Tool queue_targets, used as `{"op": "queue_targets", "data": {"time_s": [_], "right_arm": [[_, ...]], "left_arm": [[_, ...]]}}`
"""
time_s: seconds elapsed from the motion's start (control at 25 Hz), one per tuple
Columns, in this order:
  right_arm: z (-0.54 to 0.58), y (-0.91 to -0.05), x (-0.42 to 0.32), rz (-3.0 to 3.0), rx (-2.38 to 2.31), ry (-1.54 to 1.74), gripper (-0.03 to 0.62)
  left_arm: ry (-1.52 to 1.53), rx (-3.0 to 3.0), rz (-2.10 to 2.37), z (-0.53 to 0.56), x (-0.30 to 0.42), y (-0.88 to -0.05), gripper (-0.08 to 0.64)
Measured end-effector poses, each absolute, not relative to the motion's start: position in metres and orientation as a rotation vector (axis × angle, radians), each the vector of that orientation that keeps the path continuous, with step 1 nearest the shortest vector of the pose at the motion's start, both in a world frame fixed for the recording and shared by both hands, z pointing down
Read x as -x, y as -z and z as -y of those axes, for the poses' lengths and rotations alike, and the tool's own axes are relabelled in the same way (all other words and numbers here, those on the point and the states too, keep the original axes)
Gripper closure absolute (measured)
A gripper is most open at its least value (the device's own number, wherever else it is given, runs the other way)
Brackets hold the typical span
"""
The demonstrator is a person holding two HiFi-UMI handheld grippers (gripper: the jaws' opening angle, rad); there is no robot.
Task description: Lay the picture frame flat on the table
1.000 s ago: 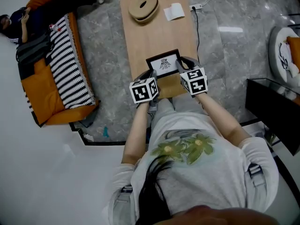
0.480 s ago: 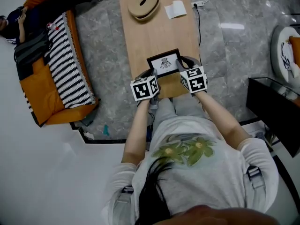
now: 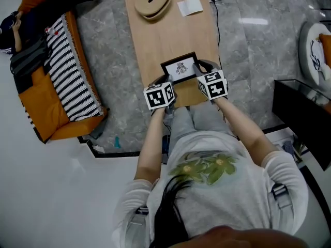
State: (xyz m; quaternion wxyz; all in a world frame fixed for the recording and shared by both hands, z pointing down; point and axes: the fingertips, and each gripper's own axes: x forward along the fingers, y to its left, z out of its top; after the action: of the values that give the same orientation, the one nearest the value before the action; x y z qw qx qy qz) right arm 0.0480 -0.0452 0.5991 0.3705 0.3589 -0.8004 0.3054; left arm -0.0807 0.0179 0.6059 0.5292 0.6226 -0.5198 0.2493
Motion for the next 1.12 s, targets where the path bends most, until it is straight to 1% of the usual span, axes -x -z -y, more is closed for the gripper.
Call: {"op": "queue_targets", "data": {"time_s": [0.4,1.12], "right_arm": [[0.049,-0.627,-0.052,2.018,-0.92,-0.827,0.505],[0.048,-0.683,-0.057,1.946,-0.899,-0.877,0.505]], "left_arm": [[-0.678,-1.523,1.221,-0.012,0.079,-0.629,0.474],[-0.72,-1.504,1.16,-0.012,0.074,-0.687,0.474]]}}
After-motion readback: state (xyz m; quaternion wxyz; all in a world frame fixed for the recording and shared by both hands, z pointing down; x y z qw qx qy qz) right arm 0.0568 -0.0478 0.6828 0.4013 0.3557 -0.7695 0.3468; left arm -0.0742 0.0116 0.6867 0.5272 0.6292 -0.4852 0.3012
